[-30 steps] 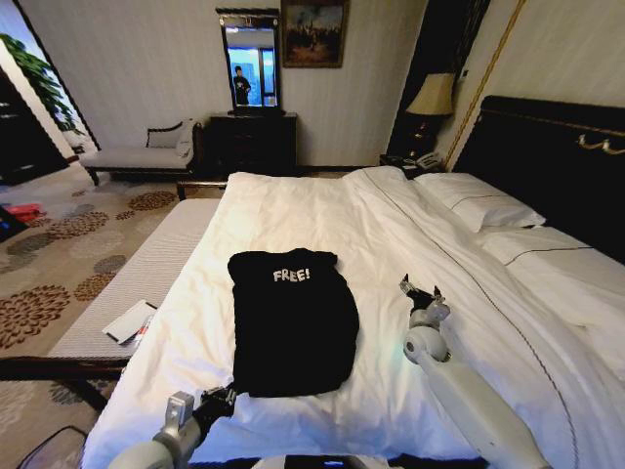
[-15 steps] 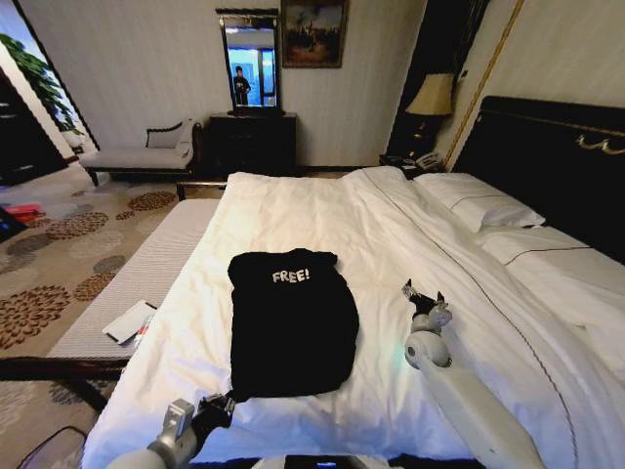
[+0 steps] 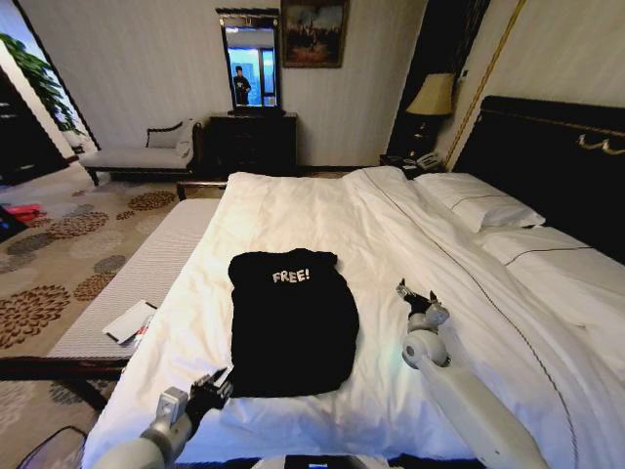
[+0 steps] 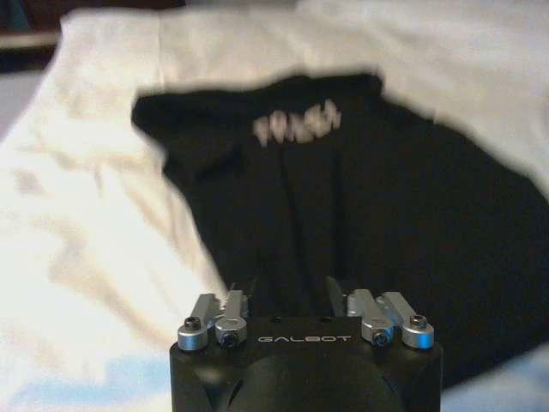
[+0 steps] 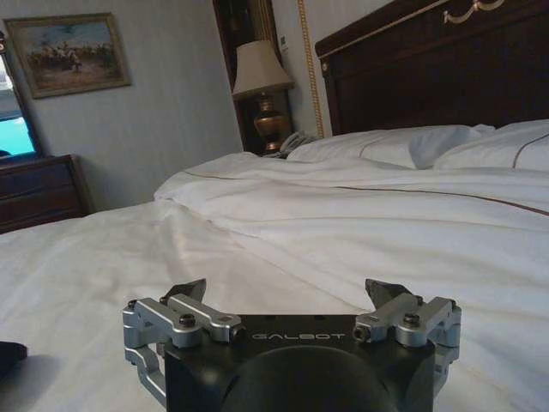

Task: Fold the clothes on the bed.

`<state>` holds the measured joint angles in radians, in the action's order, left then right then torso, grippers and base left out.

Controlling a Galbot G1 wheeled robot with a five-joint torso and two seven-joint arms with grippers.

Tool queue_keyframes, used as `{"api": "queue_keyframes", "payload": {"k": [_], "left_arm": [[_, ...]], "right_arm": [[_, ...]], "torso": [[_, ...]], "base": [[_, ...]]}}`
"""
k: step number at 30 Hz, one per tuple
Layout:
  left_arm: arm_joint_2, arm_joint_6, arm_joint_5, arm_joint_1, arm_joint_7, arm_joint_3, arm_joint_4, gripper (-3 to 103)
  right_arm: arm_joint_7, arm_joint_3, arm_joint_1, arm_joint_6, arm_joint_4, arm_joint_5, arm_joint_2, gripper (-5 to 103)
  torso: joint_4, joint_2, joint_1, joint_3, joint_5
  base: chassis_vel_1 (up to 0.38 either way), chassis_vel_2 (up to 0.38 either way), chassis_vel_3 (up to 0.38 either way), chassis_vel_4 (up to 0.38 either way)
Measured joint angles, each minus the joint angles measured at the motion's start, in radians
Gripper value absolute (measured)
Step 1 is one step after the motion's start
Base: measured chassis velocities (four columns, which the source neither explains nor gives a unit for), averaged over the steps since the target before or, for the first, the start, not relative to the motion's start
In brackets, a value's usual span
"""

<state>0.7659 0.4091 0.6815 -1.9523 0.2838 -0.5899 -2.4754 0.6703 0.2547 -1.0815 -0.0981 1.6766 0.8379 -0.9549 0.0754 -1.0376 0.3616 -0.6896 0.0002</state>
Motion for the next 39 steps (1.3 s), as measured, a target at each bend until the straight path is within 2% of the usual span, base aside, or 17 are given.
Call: {"api": "queue_keyframes", "payload": {"k": [1, 2, 3, 5, 6, 8, 11, 13, 16, 21, 23, 26, 28, 30, 31, 35, 39], "left_arm": [[0.0, 0.0, 0.0, 0.0, 0.0, 0.0, 0.0, 53], [0.01, 0.007, 0.024, 0.012, 0.003, -0.019, -0.017, 58], [0.021, 0.019, 0.06, 0.029, 0.011, -0.04, -0.023, 58], [0.044, 0.053, 0.149, 0.086, 0.039, -0.083, -0.028, 70], [0.044, 0.053, 0.149, 0.086, 0.039, -0.083, -0.028, 70], [0.073, 0.09, 0.244, 0.162, 0.073, -0.124, -0.029, 81], [0.134, 0.137, 0.375, 0.297, 0.127, -0.176, -0.029, 91], [0.143, 0.143, 0.393, 0.315, 0.132, -0.184, -0.029, 96], [0.197, 0.161, 0.442, 0.394, 0.14, -0.217, -0.029, 100], [0.253, 0.168, 0.44, 0.464, 0.14, -0.224, -0.013, 100], [0.276, 0.166, 0.405, 0.495, 0.139, -0.207, 0.03, 100], [0.295, 0.139, 0.286, 0.557, 0.126, -0.154, 0.132, 100], [0.296, 0.133, 0.267, 0.57, 0.122, -0.148, 0.149, 100], [0.299, 0.084, 0.158, 0.626, 0.095, -0.131, 0.239, 100], [0.3, 0.07, 0.136, 0.641, 0.089, -0.128, 0.266, 100], [0.307, 0.057, 0.134, 0.682, 0.096, -0.123, 0.336, 100], [0.331, 0.071, 0.156, 0.679, 0.113, -0.13, 0.327, 100]], "right_arm": [[0.0, 0.0, 0.0, 0.0, 0.0, 0.0, 0.0, 100], [0.0, -0.002, 0.004, 0.0, 0.003, 0.009, 0.003, 100], [0.0, -0.005, 0.01, 0.0, 0.005, 0.024, 0.007, 100], [-0.001, -0.012, 0.026, 0.0, 0.01, 0.065, 0.012, 100], [-0.001, -0.012, 0.026, 0.0, 0.01, 0.065, 0.012, 100], [-0.001, -0.019, 0.048, 0.0, 0.012, 0.097, 0.014, 100], [-0.017, -0.027, 0.077, -0.003, 0.01, 0.11, 0.015, 100], [-0.019, -0.029, 0.081, -0.003, 0.008, 0.112, 0.014, 100], [-0.026, -0.045, 0.095, -0.005, 0.003, 0.125, 0.011, 100], [-0.03, -0.078, 0.11, -0.016, -0.017, 0.125, 0.022, 100], [-0.046, -0.089, 0.116, -0.022, -0.023, 0.129, 0.035, 100], [-0.082, -0.094, 0.117, -0.038, -0.02, 0.134, 0.055, 100], [-0.092, -0.093, 0.117, -0.044, -0.02, 0.133, 0.058, 100], [-0.129, -0.077, 0.113, -0.073, -0.027, 0.108, 0.069, 100], [-0.137, -0.071, 0.113, -0.08, -0.03, 0.102, 0.07, 100], [-0.177, -0.048, 0.105, -0.108, -0.038, 0.077, 0.07, 100], [-0.188, -0.042, 0.097, -0.11, -0.026, 0.081, 0.061, 100]], "torso": [[0.0, 0.0, 0.0, 0.0, 0.0], [0.0001, 0.0, 0.0, 0.0, 0.0001], [0.0002, 0.0, 0.0, 0.0, 0.0002], [0.0001, 0.0, 0.0, 0.0, -0.0002], [0.0001, 0.0, 0.0, 0.0, -0.0002], [0.0, 0.0, 0.0, 0.0, -0.0002], [0.0003, 0.0, 0.0, 0.0, -0.0005], [0.0003, 0.0, 0.0, 0.0, -0.0005], [0.0002, 0.0, 0.0, 0.0, 0.0], [0.0, 0.0, 0.0, 0.0, 0.0001], [-0.0001, 0.0, 0.0, 0.0, -0.0001], [0.0004, 0.0, 0.0, 0.0, -0.0002], [0.0003, 0.0, 0.0, 0.0, -0.0003], [0.0003, 0.0, 0.0, 0.0, -0.0003], [0.0004, 0.0, 0.0, 0.0, -0.0003], [0.0003, 0.0, 0.0, 0.0, -0.0002], [0.0003, 0.0, 0.0, 0.0, -0.0002]], "base": [[0.0, 0.0, 0.0, 0.0], [0.0, 0.0, 0.0, 0.0], [0.0, 0.0, 0.0, 0.0], [0.0, 0.0, 0.0, 0.0], [0.0, 0.0, 0.0, 0.0], [0.0, 0.0, 0.0, 0.0], [0.0, 0.0, 0.0, 0.0], [0.0, 0.0, 0.0, 0.0], [0.0, 0.0, 0.0, 0.0], [0.0, 0.0, 0.0, 0.0], [0.0, 0.0, 0.0, 0.0], [0.0, 0.0, 0.0, 0.0], [0.0, 0.0, 0.0, 0.0], [0.0, 0.0, 0.0, 0.0], [0.0, 0.0, 0.0, 0.0], [0.0, 0.0, 0.0, 0.0], [0.0, 0.0, 0.0, 0.0]]}}
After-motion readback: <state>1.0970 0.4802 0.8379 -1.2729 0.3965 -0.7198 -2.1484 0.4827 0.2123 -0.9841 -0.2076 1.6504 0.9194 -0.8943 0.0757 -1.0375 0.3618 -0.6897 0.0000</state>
